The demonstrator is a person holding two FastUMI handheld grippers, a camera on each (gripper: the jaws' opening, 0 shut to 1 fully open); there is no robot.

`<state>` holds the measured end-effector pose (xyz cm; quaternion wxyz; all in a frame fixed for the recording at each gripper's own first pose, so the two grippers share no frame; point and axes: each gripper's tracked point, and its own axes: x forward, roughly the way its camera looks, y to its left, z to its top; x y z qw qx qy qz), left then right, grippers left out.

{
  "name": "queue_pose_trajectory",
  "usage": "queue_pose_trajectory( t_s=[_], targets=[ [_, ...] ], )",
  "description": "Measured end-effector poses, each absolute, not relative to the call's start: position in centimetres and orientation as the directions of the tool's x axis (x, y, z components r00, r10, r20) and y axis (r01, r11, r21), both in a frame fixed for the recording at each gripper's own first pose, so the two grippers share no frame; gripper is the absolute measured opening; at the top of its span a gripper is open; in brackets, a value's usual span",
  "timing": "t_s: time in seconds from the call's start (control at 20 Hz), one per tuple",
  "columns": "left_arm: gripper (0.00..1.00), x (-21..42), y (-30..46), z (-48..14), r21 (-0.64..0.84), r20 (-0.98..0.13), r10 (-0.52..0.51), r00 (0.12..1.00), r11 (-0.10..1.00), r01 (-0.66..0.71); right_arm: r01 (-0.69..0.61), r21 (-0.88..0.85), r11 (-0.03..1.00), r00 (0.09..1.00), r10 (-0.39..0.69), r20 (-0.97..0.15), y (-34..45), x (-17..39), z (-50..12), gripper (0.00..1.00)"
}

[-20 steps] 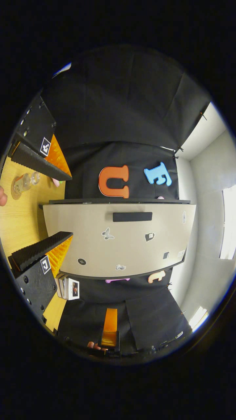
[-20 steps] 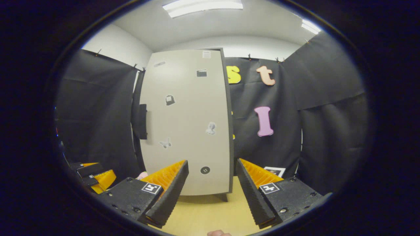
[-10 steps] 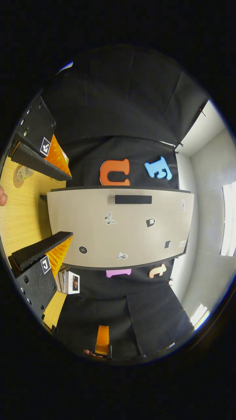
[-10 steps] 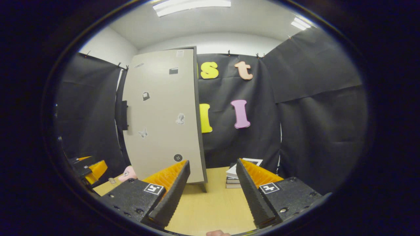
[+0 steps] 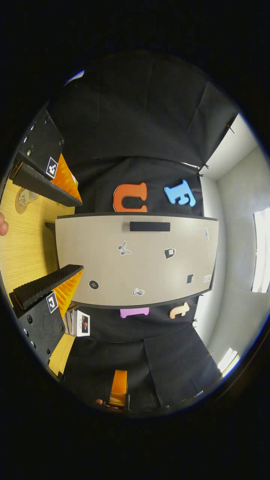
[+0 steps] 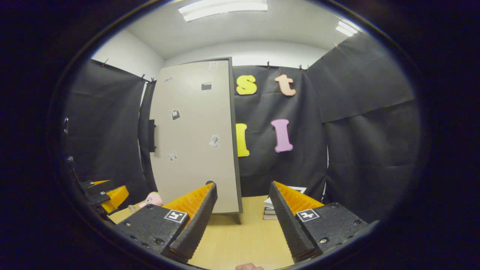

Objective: Open the cabinet door with the right hand, grasp the bottle in the cabinet with the left hand and place it on the coaster, then close the cabinet door with the right hand.

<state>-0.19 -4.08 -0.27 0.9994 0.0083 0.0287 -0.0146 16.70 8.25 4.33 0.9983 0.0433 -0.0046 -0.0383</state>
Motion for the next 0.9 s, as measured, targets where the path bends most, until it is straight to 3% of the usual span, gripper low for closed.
queue_pose_trajectory(
  t_s=[0.9],
  targets=[
    [0.94,-0.7,-3.3,-0.2,0.020,-0.051,-0.019,0.999,1.000,0.020,0.043,0.089,0.995,0.999,-0.042,-0.021,10.1,16.5,4.1,0.91]
  ],
)
